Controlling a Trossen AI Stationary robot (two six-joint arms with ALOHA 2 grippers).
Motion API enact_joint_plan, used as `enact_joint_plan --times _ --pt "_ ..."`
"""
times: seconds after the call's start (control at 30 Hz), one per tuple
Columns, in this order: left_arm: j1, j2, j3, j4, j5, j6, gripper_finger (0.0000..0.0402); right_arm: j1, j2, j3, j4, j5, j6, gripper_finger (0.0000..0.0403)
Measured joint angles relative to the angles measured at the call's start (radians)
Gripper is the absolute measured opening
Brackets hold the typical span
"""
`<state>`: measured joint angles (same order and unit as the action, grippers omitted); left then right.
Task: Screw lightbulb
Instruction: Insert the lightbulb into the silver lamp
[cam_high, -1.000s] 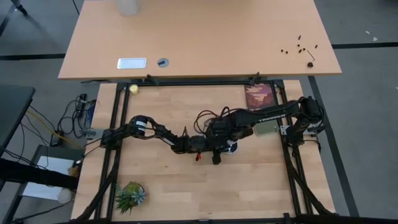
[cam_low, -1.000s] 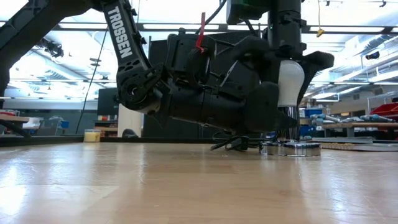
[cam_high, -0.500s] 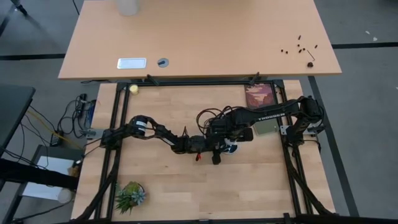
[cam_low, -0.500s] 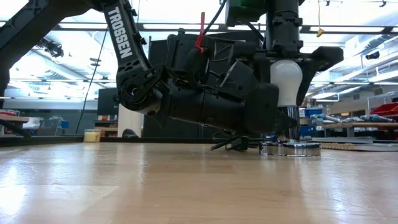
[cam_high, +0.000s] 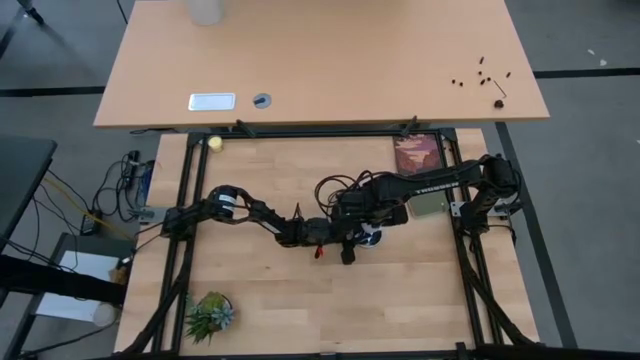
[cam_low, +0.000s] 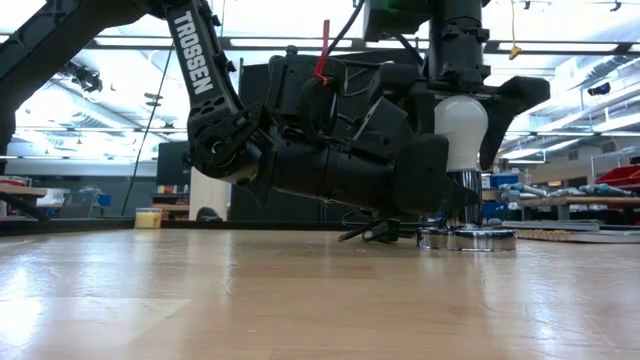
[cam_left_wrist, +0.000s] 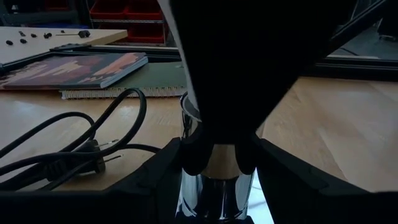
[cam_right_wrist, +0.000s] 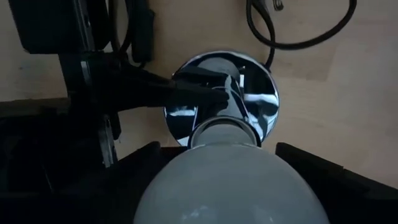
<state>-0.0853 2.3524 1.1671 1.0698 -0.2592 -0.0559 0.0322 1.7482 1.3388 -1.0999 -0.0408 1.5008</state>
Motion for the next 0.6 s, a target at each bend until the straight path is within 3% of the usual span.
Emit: enact_joint_plan --times 0.3,0.6 --pt "0.0 0.0 0.002 0.0 0.0 0.0 0.0194 -0.001 -0.048 0.046 -0.046 0.036 -0.113 0.0375" --pt "0.0 -0.001 0.002 -0.008 0.0 -0.001 0.0194 -0.022 -0.049 0.105 -0.147 0.042 -0.279 0.0384"
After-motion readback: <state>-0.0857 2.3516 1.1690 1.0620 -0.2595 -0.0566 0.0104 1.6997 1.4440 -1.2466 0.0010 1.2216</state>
